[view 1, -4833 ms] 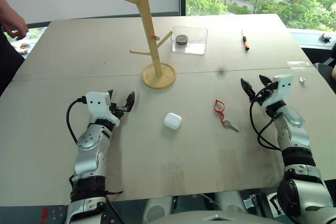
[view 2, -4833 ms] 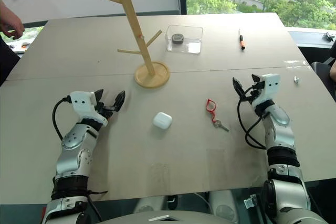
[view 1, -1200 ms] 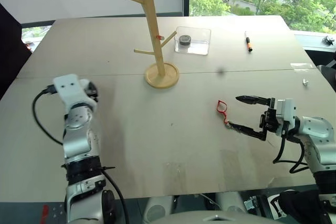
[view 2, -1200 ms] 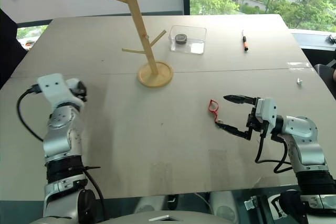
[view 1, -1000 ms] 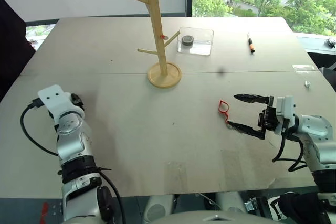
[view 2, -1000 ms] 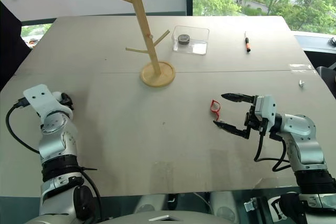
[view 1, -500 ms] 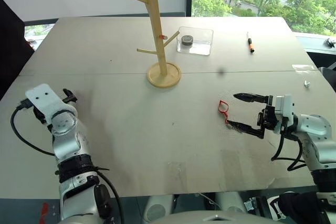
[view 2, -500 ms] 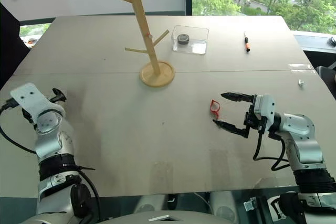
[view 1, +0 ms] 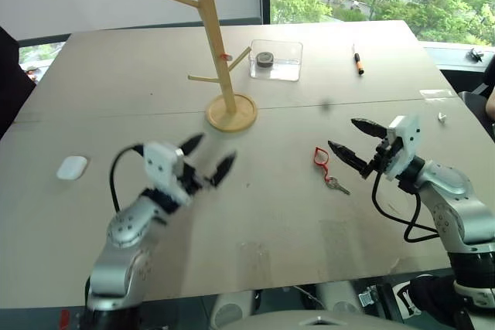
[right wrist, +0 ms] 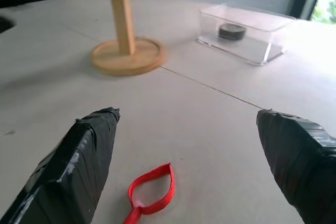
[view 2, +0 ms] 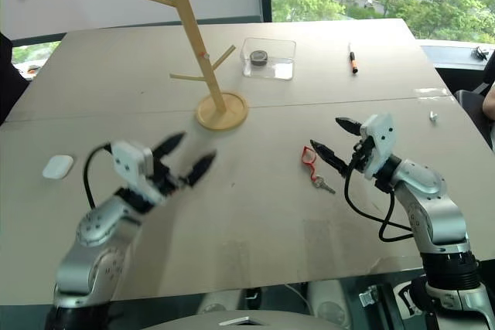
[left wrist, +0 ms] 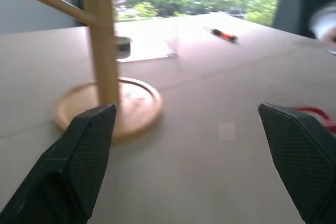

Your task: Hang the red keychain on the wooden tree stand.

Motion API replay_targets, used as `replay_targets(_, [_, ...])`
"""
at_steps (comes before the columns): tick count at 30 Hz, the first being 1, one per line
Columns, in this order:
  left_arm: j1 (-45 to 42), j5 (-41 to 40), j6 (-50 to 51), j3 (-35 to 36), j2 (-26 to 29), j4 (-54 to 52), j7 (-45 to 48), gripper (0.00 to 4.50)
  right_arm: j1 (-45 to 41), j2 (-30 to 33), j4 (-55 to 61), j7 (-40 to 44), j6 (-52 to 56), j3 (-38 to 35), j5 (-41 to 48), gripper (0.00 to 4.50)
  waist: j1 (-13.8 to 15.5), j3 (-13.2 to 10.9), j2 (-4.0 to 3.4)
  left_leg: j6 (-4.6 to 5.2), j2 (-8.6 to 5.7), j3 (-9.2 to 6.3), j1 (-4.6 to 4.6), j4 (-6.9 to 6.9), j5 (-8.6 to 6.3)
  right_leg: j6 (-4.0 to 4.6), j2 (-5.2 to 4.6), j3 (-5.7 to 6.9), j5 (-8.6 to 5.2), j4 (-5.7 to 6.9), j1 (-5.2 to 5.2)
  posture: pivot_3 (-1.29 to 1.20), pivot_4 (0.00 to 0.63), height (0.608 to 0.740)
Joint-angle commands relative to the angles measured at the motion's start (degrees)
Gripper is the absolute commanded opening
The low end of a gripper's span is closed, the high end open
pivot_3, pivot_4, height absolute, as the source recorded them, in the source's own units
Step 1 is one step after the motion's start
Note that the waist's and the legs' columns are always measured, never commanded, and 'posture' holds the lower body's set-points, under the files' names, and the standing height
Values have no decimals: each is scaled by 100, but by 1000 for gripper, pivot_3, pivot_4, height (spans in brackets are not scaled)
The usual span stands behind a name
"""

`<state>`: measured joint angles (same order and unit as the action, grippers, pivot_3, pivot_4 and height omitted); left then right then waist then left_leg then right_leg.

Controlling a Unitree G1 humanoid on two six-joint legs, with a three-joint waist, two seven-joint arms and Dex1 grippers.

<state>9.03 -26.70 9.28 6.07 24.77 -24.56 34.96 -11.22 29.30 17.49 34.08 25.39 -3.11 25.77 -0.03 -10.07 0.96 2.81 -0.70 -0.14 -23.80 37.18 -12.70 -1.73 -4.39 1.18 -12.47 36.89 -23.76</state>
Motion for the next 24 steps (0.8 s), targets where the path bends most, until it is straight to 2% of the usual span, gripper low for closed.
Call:
replay_targets(1, [303, 27, -940, -83, 173, 76, 990, 4480, 123, 73, 1208, -967, 1602, 301, -137, 4500, 77, 0, 0, 0, 0, -2, -1, 4, 0, 1, 0, 3, 0, 0, 1, 0, 150, 740])
replay_targets(7, [388, 481, -2156, -280, 138, 780, 1597, 4480, -231, -282, 1987, -1977, 3767, 302, 87, 4500, 90, 1, 0, 2, -5, 1, -7, 18, 0, -3, -13, 8, -1, -6, 4, 0, 150, 740])
replay_targets(11, [394, 582, -2529, -407, 189, 1050, 1867, 4480, -343, -653, 2193, -2304, 4552, 199, 172, 4500, 83, 1, 0, 3, -3, -1, -7, 8, 0, -2, -6, 15, -1, -7, 1, 0, 150, 740])
replay_targets(24, [550, 522, -2492, -591, 300, 1184, 2161, 4480, -513, -953, 2108, -2617, 5102, 457, 2, 4500, 75, 0, -1, 5, 0, -3, -9, 11, 1, -21, 23, 40, -11, -9, 3, 0, 150, 740])
